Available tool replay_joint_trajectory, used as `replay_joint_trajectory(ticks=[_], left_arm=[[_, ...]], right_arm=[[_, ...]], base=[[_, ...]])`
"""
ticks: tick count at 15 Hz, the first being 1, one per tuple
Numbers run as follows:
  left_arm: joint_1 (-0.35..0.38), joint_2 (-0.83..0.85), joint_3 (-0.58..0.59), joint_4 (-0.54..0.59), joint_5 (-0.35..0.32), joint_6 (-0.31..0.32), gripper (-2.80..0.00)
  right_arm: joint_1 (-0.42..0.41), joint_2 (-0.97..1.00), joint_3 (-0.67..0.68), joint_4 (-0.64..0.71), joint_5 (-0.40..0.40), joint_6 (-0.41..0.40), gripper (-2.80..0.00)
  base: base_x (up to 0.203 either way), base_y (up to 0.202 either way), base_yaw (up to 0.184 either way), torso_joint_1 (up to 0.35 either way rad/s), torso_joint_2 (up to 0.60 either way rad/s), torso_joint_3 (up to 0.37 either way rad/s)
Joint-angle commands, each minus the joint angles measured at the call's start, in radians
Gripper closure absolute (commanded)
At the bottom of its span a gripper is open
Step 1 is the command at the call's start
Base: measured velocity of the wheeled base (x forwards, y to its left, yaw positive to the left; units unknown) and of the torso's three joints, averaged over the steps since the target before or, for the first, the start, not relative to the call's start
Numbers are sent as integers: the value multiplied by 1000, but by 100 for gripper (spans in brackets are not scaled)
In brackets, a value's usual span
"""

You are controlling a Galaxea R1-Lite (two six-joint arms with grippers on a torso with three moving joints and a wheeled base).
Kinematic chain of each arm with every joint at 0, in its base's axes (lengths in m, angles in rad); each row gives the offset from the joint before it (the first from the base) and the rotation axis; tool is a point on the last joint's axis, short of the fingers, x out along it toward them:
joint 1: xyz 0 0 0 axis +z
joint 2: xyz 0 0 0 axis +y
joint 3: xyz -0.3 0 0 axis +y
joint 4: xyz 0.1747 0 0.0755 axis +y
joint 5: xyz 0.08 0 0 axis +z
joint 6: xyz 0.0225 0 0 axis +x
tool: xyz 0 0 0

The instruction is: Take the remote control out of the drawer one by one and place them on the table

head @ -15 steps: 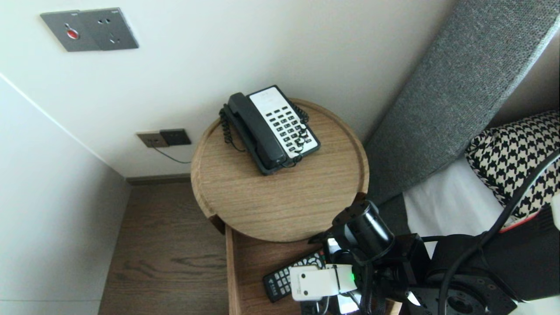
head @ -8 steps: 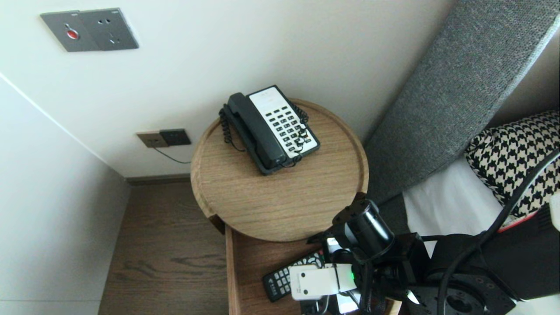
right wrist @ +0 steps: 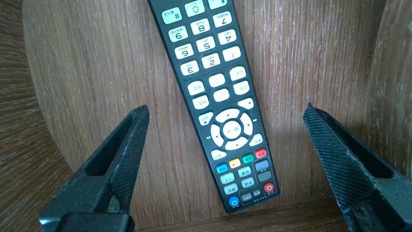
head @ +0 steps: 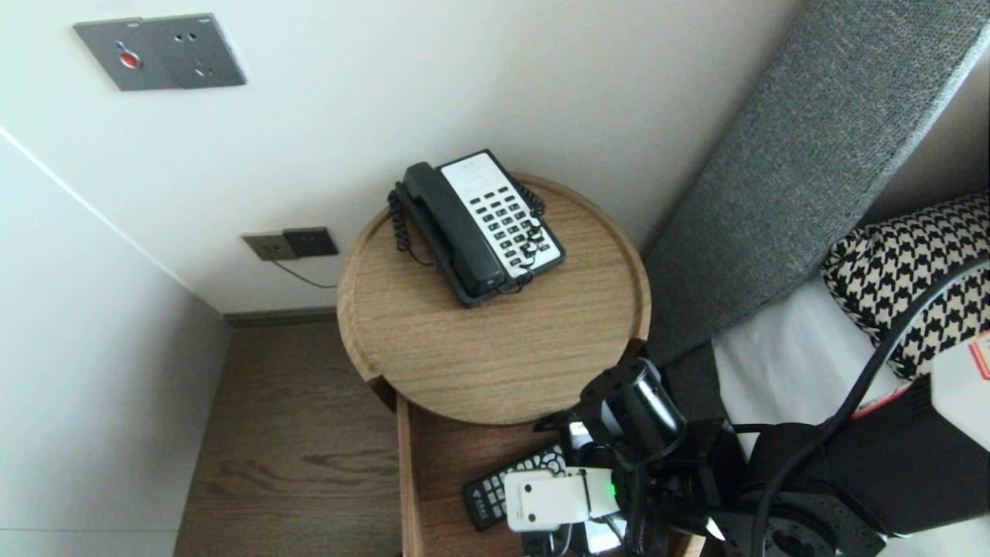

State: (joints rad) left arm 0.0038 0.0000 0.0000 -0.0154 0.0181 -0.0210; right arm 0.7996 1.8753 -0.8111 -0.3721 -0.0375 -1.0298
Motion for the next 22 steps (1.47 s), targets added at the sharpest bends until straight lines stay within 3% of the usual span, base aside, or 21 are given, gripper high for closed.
replay_joint_trajectory(ticks=[1,5,11,22], left_arm=[[1,-2,0,0,0,0,0],[1,-2,0,0,0,0,0],[1,-2,0,0,0,0,0],[1,-2,0,0,0,0,0]], right_arm=[[-2,-8,7,9,-2,-7,-280],[0,-45,58,27,2,-7,-280],[0,-131,55,191,56,26,-280],[24,-151,126,196,77,83,-280]], base=[[0,0,0,0,0,0],[0,0,0,0,0,0],[0,0,0,0,0,0],[0,0,0,0,0,0]])
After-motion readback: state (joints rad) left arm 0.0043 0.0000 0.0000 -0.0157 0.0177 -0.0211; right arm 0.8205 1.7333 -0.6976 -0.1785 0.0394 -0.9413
